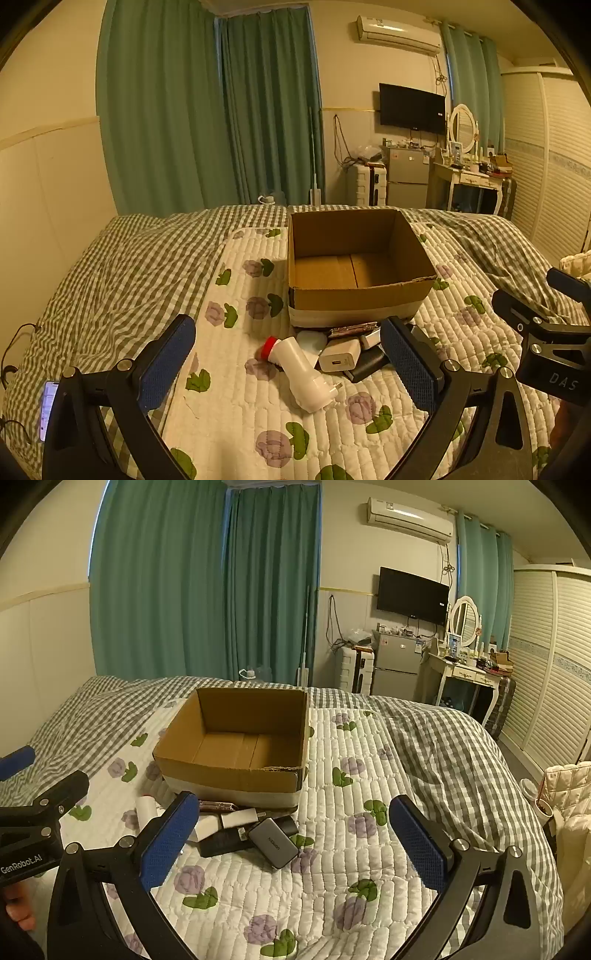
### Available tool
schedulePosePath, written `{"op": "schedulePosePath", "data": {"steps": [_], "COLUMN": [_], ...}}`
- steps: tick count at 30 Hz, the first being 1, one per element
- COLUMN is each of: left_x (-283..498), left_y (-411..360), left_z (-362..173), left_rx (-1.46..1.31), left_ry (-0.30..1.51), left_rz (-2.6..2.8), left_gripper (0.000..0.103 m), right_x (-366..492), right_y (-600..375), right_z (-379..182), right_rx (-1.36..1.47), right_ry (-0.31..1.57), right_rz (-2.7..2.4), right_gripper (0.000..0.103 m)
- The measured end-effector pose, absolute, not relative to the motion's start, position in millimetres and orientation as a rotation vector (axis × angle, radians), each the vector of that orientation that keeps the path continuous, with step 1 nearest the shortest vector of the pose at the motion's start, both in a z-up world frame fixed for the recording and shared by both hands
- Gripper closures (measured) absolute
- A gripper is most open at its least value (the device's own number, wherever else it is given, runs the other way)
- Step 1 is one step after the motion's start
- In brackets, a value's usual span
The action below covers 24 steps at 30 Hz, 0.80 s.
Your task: Organize rigid objects
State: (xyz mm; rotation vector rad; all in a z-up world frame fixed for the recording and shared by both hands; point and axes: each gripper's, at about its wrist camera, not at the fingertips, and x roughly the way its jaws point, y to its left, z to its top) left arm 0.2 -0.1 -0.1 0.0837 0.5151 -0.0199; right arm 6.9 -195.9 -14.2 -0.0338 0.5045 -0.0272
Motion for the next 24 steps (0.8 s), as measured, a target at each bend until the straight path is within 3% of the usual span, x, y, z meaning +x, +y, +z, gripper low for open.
{"op": "schedulePosePath", "data": {"steps": [24], "left_x": [0.7], "left_y": [2.8], "left_z": [-3.9], "left_rx": [0.074], "left_ry": [0.516], "left_rz": [0.002], "left_gripper": [0.001], "right_x": [4.8], "right_y": [-194.8], "right_z": [-21.6], "right_rx": [-0.044], "right_ry": [0.519], "right_rz": [-0.01], "right_gripper": [0.0]}}
